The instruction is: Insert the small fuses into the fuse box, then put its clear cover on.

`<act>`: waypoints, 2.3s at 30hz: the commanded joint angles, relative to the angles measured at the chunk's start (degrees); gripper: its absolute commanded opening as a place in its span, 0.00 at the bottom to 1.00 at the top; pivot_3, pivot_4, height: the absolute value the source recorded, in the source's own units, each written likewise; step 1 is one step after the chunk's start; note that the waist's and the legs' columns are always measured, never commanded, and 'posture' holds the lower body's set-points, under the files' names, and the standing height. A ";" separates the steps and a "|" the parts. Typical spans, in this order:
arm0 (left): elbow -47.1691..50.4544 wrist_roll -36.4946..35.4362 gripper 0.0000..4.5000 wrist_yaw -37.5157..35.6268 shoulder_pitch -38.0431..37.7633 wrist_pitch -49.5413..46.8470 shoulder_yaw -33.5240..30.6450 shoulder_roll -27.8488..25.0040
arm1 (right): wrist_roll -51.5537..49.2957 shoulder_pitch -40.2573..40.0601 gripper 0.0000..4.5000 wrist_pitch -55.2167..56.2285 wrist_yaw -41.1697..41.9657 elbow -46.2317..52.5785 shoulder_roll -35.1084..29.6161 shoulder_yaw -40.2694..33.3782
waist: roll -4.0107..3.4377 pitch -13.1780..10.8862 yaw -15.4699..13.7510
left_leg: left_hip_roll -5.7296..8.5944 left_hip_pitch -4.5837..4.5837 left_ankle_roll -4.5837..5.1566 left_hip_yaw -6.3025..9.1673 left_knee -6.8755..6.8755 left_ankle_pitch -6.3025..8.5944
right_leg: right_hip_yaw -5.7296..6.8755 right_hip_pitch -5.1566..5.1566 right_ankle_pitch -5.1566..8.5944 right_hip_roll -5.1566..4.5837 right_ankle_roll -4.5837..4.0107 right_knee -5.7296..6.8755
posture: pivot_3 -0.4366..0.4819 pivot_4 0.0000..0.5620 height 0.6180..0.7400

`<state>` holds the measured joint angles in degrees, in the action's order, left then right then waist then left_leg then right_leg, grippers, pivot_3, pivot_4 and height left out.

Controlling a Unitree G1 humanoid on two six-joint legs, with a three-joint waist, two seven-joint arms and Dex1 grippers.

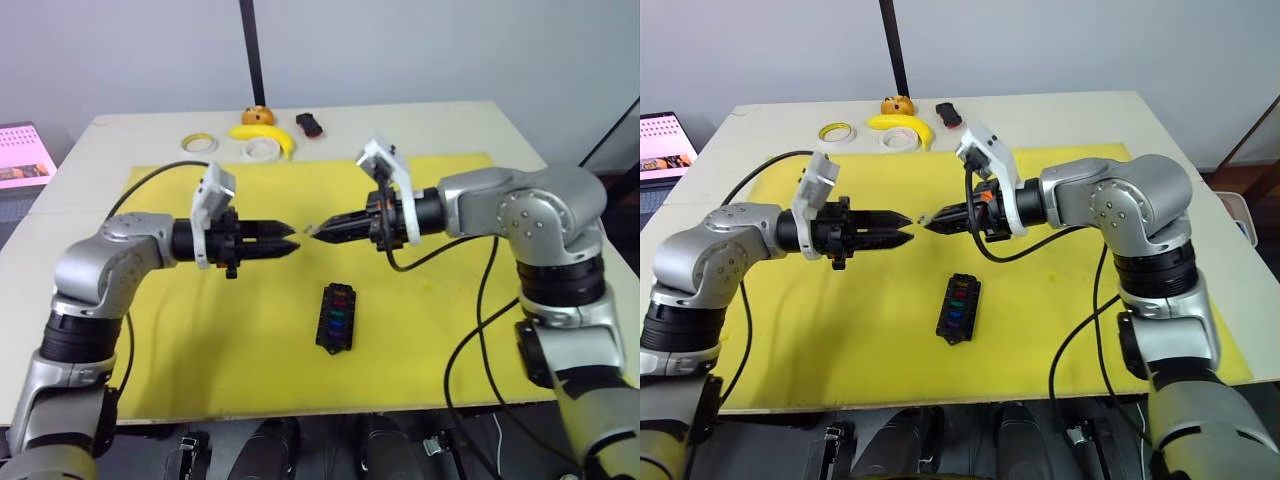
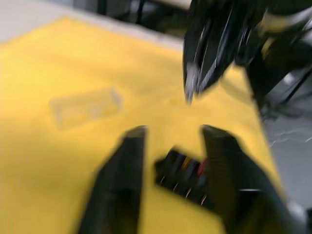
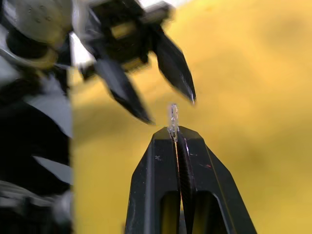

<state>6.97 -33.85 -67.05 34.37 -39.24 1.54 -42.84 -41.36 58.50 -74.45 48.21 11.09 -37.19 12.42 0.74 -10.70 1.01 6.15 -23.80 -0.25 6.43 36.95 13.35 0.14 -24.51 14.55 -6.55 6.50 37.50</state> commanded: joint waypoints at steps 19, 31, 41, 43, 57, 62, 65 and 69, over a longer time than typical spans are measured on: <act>3.81 14.48 0.99 -4.62 -6.34 19.03 11.38 -0.07 | 18.63 -2.68 0.00 14.84 12.47 4.59 -8.81 17.90 | 0.00 -0.02 -0.31 | -0.01 -0.13 0.03 0.01 -0.01 0.02 | 0.02 -0.02 -0.01 -0.06 0.03 -0.17 | 0.48 0.27 1.00; -0.10 17.70 0.99 -4.69 -4.65 22.16 13.38 3.95 | 21.01 -3.58 0.00 14.65 13.77 4.89 -7.85 18.21 | 0.00 -0.02 -0.26 | -0.02 -0.13 0.03 0.02 0.01 0.02 | 0.03 -0.02 -0.02 0.00 0.05 -0.16 | 0.48 0.27 1.00; -2.06 19.36 0.99 -5.17 -3.89 23.64 13.49 5.26 | 21.94 -3.88 0.00 14.24 13.39 5.09 -6.99 18.33 | 0.00 -0.02 -0.30 | -0.01 -0.14 0.03 0.03 0.02 0.02 | 0.03 -0.02 -0.03 0.03 0.06 -0.17 | 0.48 0.27 1.00; -2.08 19.58 0.99 -5.14 -3.88 23.72 13.43 5.49 | 22.27 -4.02 0.00 14.28 13.39 5.05 -6.99 18.58 | 0.00 -0.02 -0.30 | 0.00 -0.14 0.03 0.02 0.03 0.02 | 0.03 -0.02 -0.03 0.03 0.06 -0.17 | 0.48 0.27 1.00; -1.53 20.14 0.99 -4.81 -4.59 23.64 13.24 5.88 | 25.50 -5.35 0.00 16.07 13.94 4.70 -7.09 20.21 | 0.00 -0.02 -0.30 | 0.00 -0.14 0.03 0.03 0.04 0.02 | 0.03 -0.01 -0.04 0.05 0.07 -0.16 | 0.48 0.27 1.00; -1.44 20.51 0.99 -4.48 -4.58 23.70 13.38 6.25 | 26.55 -5.47 0.00 16.77 13.83 4.44 -6.79 20.51 | 0.00 -0.01 -0.29 | 0.00 -0.13 0.03 0.03 0.04 0.02 | 0.03 -0.01 -0.04 0.06 0.07 -0.16 | 0.48 0.27 1.00; -1.24 20.64 0.99 -4.48 -4.88 23.68 13.30 6.26 | 26.93 -5.73 0.00 16.98 14.17 4.81 -7.08 20.88 | 0.00 -0.01 -0.29 | 0.00 -0.14 0.03 0.03 0.04 0.02 | 0.03 -0.01 -0.04 0.06 0.08 -0.17 | 0.48 0.27 1.00; -1.03 20.81 0.99 -4.48 -5.18 23.65 13.28 6.10 | 27.27 -6.04 0.00 17.26 14.76 5.30 -7.14 20.76 | 0.00 -0.01 -0.27 | -0.01 -0.13 0.03 0.03 0.04 0.02 | 0.03 -0.01 -0.04 0.06 0.08 -0.16 | 0.48 0.27 1.00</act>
<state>4.58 -13.03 -71.63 29.18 -16.48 15.06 -36.48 -14.48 52.71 -57.20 62.30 14.91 -44.01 32.91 0.74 -10.71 0.74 6.14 -23.93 -0.22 6.46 36.99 13.37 0.18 -24.52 14.50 -6.49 6.58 37.34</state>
